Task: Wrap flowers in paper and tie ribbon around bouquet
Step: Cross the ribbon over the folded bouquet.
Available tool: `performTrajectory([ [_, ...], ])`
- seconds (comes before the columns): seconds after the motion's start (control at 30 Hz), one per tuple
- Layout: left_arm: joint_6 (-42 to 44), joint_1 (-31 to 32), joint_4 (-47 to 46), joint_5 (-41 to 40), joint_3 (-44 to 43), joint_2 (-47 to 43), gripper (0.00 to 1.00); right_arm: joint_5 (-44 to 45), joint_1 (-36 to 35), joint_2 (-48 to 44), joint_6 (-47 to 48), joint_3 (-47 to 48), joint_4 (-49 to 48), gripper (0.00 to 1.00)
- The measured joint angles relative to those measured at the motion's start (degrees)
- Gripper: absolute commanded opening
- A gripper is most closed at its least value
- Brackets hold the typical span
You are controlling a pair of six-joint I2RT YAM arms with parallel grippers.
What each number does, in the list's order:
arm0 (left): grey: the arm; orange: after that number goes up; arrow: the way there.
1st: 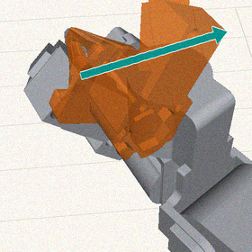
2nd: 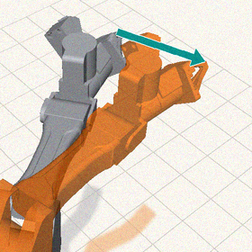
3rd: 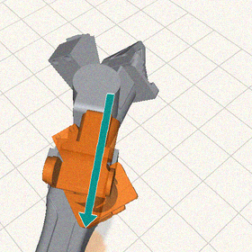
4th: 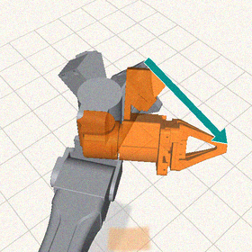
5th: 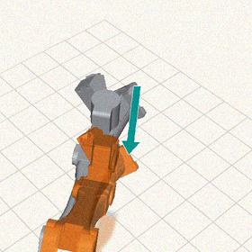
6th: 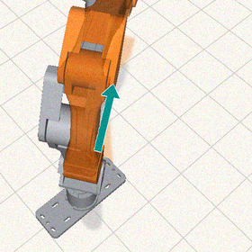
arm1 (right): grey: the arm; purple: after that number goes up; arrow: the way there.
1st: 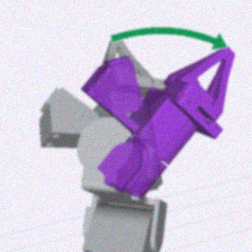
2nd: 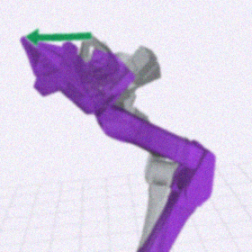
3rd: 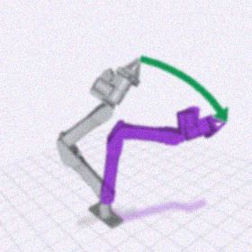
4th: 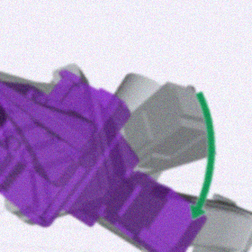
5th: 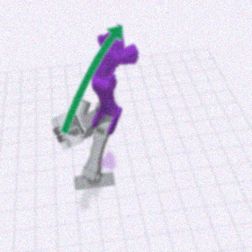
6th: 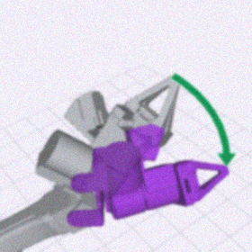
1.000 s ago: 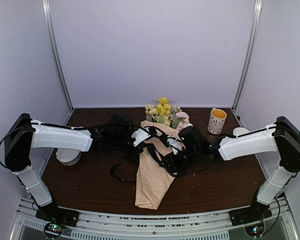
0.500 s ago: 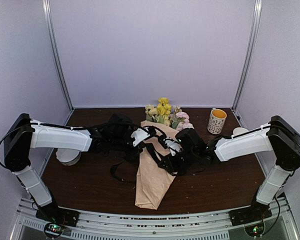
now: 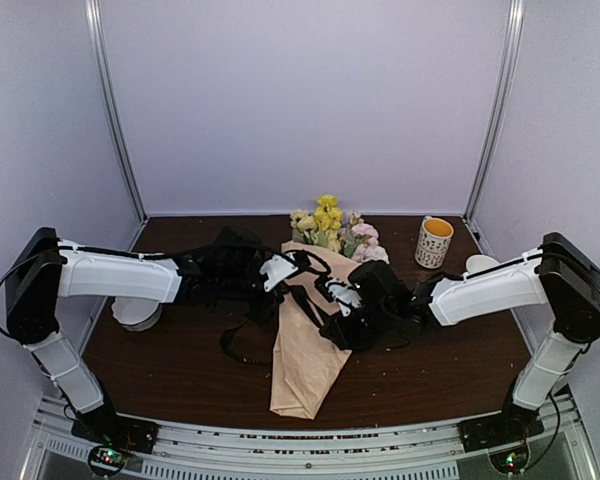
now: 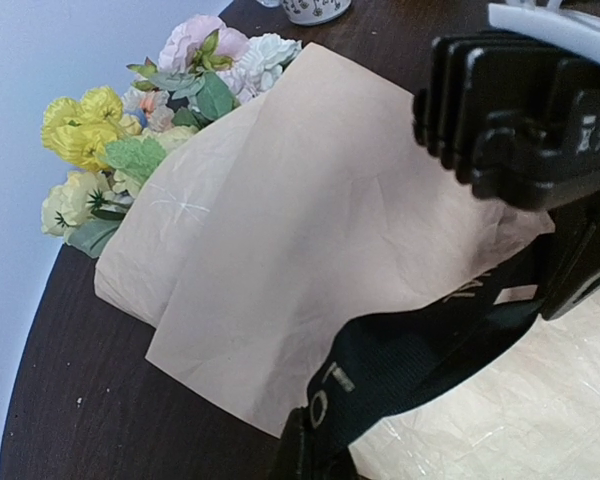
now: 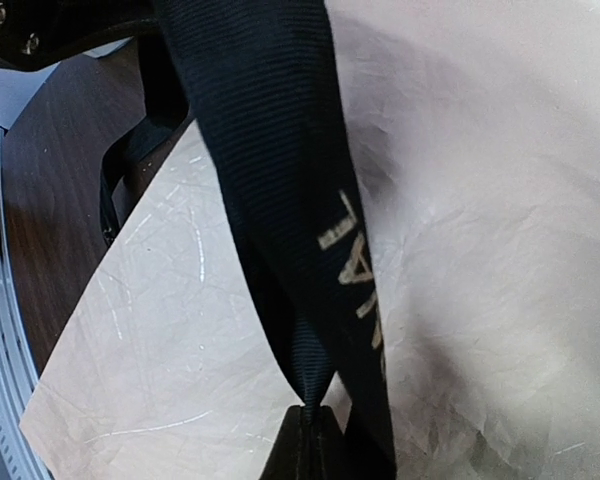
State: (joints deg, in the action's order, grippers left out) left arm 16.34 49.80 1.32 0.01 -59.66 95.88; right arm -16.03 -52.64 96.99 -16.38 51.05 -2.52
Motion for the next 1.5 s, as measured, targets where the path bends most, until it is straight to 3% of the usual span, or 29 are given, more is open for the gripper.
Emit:
performTrajectory([
  [0.43,-0.15,-0.2,3.39,-0.37,0.02,-0.2,0.0,-2.12,1.7,-10.84,0.52,-4.09,-0.04,0.0],
  [0.83,-1.97,0.15,7.34,0.66,-0.02,-0.76,0.0,-1.88,8.92,-2.23,-0.35,1.79,0.24,0.0],
  [1.27,-3.45,0.13,9.29,0.59,-2.54,2.12,0.0,1.53,10.01,4.66,-1.14,6.75,4.94,0.17],
  [1.5,-4.66,0.13,9.38,0.17,-2.62,2.54,0.0,-2.49,10.8,4.46,-0.44,8.09,7.26,0.26],
])
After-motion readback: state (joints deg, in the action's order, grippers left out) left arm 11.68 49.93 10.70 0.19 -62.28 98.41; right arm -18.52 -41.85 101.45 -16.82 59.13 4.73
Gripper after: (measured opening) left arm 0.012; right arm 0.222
